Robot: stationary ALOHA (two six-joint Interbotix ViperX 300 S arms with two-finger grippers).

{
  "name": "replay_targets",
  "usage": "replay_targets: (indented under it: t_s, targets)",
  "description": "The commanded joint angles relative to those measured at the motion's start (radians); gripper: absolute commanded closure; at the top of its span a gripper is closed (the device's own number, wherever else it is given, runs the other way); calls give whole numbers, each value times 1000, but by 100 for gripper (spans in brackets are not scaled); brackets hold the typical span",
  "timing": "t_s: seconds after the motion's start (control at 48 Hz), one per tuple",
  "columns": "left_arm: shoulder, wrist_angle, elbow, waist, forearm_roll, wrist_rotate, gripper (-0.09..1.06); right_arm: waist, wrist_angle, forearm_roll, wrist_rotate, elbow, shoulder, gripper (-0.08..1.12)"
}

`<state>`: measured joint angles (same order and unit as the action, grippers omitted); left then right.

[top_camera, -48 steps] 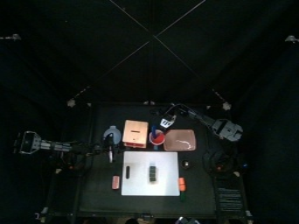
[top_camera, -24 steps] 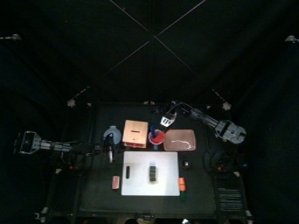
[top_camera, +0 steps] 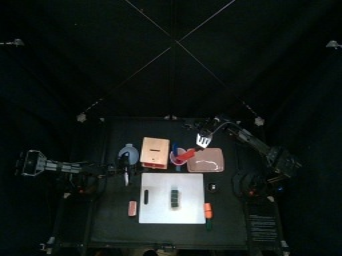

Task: Place sushi on board then cut the sushi with the knife then place the pieces on the plate
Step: Grasp knife edge with left hand

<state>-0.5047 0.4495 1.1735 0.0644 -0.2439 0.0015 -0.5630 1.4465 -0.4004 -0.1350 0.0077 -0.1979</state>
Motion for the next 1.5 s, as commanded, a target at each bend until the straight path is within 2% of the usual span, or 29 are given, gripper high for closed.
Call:
replay_targets:
  t_s: [0.021, 0.271, 0.417, 0.521, 0.604, 0.812, 0.938, 1.208, 1.396, 1.5]
  targets:
    - [-2, 9, -18, -2, 9, 3, 98, 57, -94, 20, -6, 54, -109, 68]
    - [-5, 9, -32, -3, 71, 3, 98, 173, -376, 77, -2, 296, -302, 68]
    - [-5, 9, -43, -23, 132, 3, 98, 235, -637, 89, -3, 468, -408, 68]
    - [-5, 9, -51, -34, 169, 3, 98, 259, -752, 92, -2, 583, -460, 68]
    - [-5, 9, -58, -37, 181, 3, 97, 281, -842, 91, -2, 676, -492, 68]
    - [-5, 28, -71, -41, 181, -2, 89, 393, -1048, 140, -3, 810, -509, 68]
    - [-5, 51, -71, -54, 181, -2, 80, 434, -1135, 146, -2, 856, -508, 68]
    - [6, 52, -69, -95, 184, 6, 53, 534, -1370, 114, 0, 953, -477, 69]
    - [25, 21, -71, -112, 221, 3, 25, 597, -1511, 28, -2, 1019, -420, 69]
    - [35, -6, -83, -114, 219, 3, 9, 624, -1557, -3, -2, 1025, -387, 69]
